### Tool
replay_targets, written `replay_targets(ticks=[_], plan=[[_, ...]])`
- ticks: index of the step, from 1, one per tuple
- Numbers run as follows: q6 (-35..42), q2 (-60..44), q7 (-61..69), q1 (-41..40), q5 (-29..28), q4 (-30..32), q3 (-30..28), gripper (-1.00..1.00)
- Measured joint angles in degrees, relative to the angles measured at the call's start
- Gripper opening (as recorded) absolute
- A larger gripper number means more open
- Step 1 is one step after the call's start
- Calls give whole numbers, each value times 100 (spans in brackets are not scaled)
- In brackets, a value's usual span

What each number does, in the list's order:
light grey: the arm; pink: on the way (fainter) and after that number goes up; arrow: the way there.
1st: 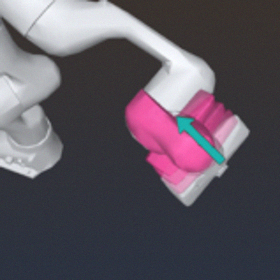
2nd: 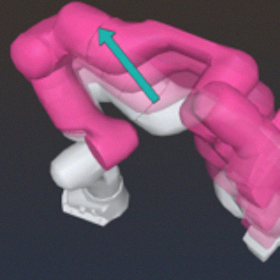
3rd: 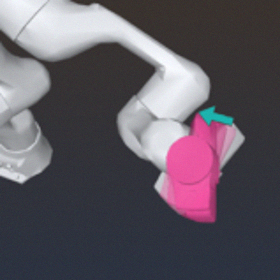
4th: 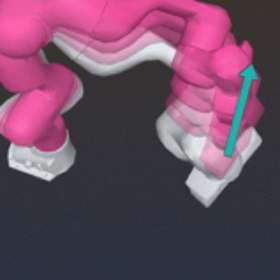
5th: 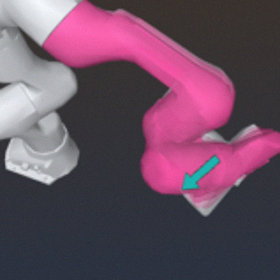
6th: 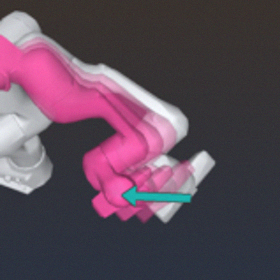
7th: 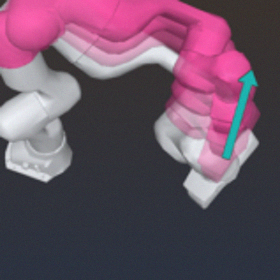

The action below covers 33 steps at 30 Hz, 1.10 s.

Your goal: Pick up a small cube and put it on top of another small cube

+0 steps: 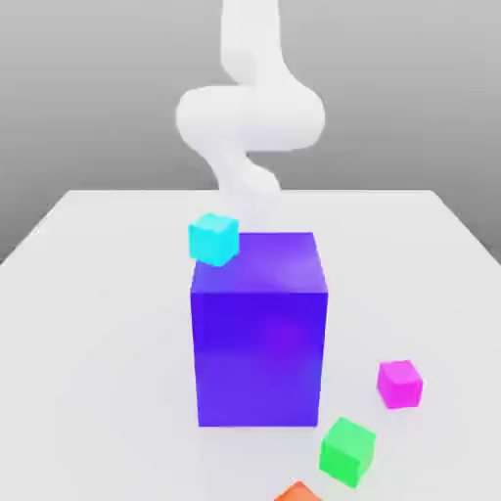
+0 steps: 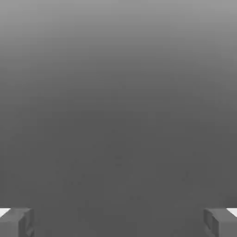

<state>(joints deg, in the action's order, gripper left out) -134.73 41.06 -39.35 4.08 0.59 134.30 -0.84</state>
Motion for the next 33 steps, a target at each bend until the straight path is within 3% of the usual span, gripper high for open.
replay_targets(ticks=[16, 23, 30, 31, 33], plan=[[-1876, -3076, 4193, 2198, 414, 1613, -29, 0], [-2704, -4386, 5579, 2831, 8, 2310, 255, 0], [-3835, -5819, 5617, 2918, -247, 2161, 144, 0], [-3919, -5924, 5615, 2922, -248, 2142, 140, -100], [-3917, -5924, 5614, 2922, -249, 2142, 141, -100]])
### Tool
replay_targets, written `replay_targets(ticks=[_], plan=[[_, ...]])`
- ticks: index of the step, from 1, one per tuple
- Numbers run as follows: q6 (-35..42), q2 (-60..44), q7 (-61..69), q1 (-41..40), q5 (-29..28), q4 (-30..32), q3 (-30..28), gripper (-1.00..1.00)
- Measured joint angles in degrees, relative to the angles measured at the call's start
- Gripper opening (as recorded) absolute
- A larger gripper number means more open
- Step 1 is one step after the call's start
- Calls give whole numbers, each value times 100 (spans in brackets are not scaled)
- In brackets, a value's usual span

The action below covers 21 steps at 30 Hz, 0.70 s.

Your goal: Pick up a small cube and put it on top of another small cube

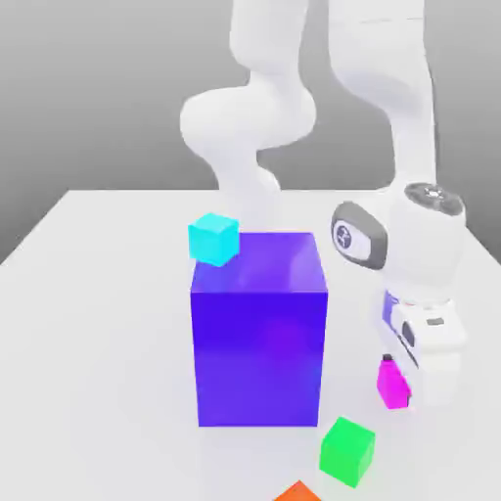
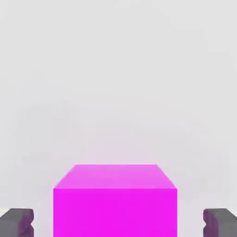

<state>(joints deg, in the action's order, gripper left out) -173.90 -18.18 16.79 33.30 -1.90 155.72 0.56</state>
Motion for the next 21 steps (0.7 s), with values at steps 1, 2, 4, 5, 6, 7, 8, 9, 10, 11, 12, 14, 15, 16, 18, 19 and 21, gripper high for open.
replay_targets(ticks=[1, 2, 4, 5, 6, 7, 8, 9, 10, 11, 12, 14, 15, 16, 18, 19, 21], plan=[[3, 0, -1, 0, -1, 0, 0, -100], [8, 0, -4, -1, -4, 0, 0, -100], [-32, -52, -8, 0, -9, -10, 0, -100], [30, 26, -8, -2, -13, 5, 0, -100], [142, 169, 4, -3, -4, 32, 2, -100], [285, 345, 8, -9, 0, 64, 10, -100], [441, 537, 18, -19, 12, 100, 22, -100], [602, 737, 26, -26, 27, 139, 33, -100], [768, 940, 52, -33, 63, 178, 49, -100], [934, 1144, 80, -37, 104, 218, 63, -100], [1077, 1257, -1, -64, 145, 188, 24, -100], [1329, 1348, -337, -202, 206, 28, -119, -100], [1448, 1364, -537, -298, 235, -74, -194, -100], [1561, 1372, -754, -369, 257, -181, -295, -100], [1793, 1379, -1217, -555, 280, -404, -452, -100], [1908, 1380, -1452, -653, 289, -517, -524, -100], [2135, 1381, -1923, -844, 304, -743, -674, -100]])
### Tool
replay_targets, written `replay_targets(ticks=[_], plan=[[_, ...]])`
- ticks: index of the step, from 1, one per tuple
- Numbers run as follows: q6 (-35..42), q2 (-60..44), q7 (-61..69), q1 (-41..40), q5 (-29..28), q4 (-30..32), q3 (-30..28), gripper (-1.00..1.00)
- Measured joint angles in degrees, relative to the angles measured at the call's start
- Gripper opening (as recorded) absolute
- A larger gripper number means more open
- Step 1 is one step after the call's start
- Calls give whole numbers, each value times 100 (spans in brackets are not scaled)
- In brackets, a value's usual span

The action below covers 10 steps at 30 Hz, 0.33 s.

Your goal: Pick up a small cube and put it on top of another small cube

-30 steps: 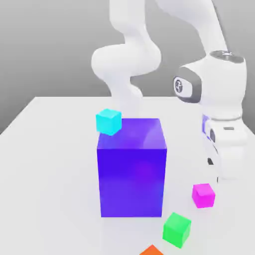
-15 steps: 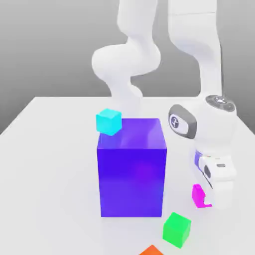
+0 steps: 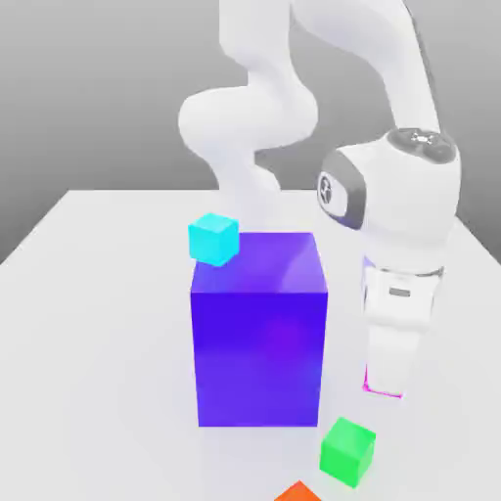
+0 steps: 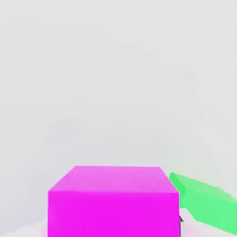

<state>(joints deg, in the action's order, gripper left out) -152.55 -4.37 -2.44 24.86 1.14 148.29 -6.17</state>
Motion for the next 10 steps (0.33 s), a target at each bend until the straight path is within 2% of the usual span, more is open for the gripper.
replay_targets(ticks=[2, 6, 7, 10], plan=[[145, -55, -399, -148, 27, -199, -119, -100], [-421, -744, -396, -211, 250, -314, -59, -100], [-596, -932, -360, -239, 308, -326, -21, 100], [-596, -932, -360, -239, 308, -326, -21, 100]])
